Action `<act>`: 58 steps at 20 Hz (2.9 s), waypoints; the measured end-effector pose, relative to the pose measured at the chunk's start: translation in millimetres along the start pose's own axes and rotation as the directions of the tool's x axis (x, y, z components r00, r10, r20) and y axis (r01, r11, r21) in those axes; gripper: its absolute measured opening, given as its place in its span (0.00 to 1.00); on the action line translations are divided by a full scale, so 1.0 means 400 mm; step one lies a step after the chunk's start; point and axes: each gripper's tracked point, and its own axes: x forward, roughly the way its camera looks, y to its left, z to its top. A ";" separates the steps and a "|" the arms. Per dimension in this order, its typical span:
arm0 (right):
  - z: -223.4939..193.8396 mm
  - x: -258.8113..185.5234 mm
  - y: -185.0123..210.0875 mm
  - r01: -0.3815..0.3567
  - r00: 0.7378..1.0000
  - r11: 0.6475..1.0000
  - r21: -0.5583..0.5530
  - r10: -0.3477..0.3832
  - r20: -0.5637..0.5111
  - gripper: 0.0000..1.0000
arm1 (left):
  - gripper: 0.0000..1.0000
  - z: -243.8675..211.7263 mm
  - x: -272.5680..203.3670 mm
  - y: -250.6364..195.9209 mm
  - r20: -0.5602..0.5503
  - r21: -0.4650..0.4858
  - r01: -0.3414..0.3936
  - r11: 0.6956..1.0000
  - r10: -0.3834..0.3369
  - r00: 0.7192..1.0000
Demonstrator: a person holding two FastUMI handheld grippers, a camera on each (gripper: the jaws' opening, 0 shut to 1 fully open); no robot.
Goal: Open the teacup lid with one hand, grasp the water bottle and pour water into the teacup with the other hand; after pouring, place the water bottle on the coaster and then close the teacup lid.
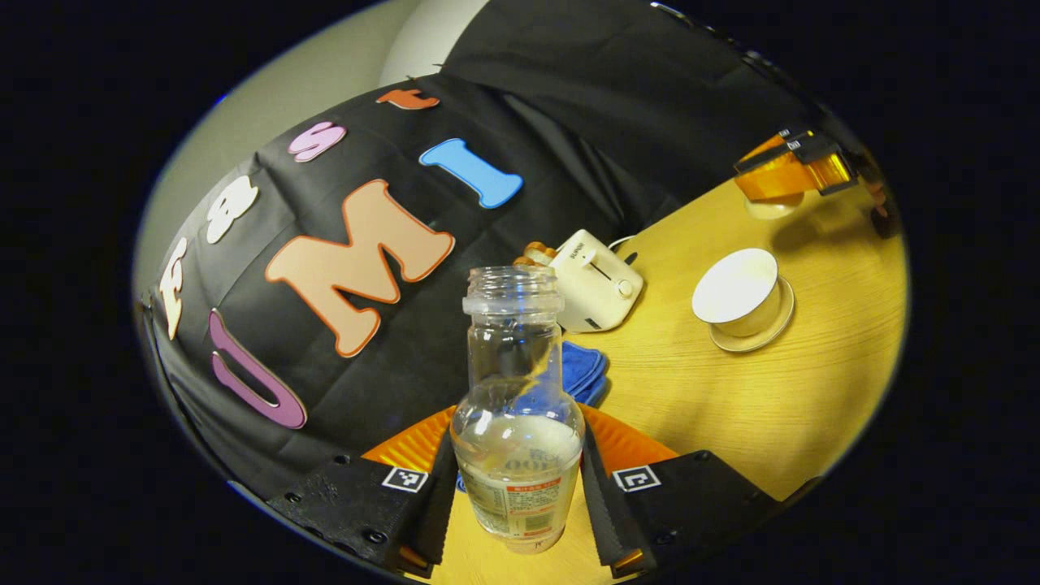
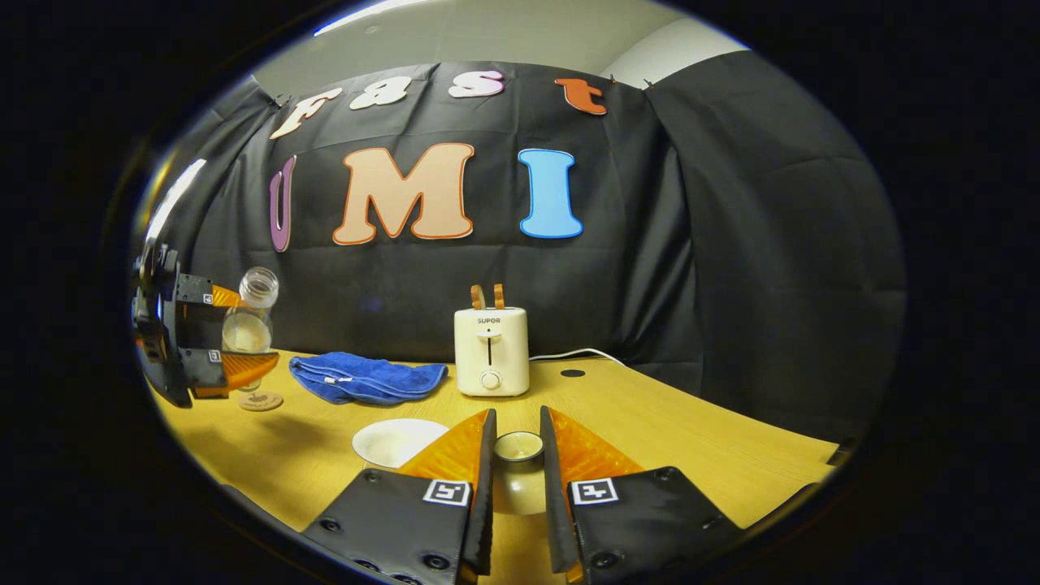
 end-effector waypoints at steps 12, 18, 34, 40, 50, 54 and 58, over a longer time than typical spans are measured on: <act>0.002 0.009 -0.055 0.041 0.999 0.999 -0.001 -0.041 0.003 0.30 | 0.67 0.028 0.082 -0.097 -0.038 0.309 0.060 0.949 -0.050 0.998; 0.003 0.012 -0.060 0.050 0.999 0.999 -0.001 -0.050 0.003 0.31 | 0.66 0.040 0.101 -0.095 -0.057 0.409 0.075 0.909 -0.057 0.997; 0.001 0.011 -0.064 0.058 0.998 0.998 -0.001 -0.058 0.003 0.30 | 0.67 0.046 0.116 -0.092 -0.077 0.620 0.076 0.781 -0.036 0.996; 0.001 0.011 -0.063 0.058 0.998 0.998 -0.001 -0.058 0.003 0.31 | 0.67 0.059 0.114 -0.097 -0.072 0.676 0.078 0.733 -0.040 0.997; 0.000 0.011 -0.063 0.058 0.998 0.998 -0.001 -0.058 0.003 0.31 | 0.67 0.064 0.123 -0.083 -0.074 0.749 0.081 0.657 -0.038 0.997; 0.000 0.012 -0.063 0.058 0.998 0.998 -0.001 -0.058 0.003 0.30 | 0.67 0.064 0.129 -0.077 -0.080 0.772 0.085 0.629 -0.037 0.996; 0.000 0.012 -0.063 0.058 0.998 0.998 -0.001 -0.058 0.003 0.30 | 0.67 0.084 0.125 -0.062 -0.063 0.803 0.067 0.592 -0.028 0.998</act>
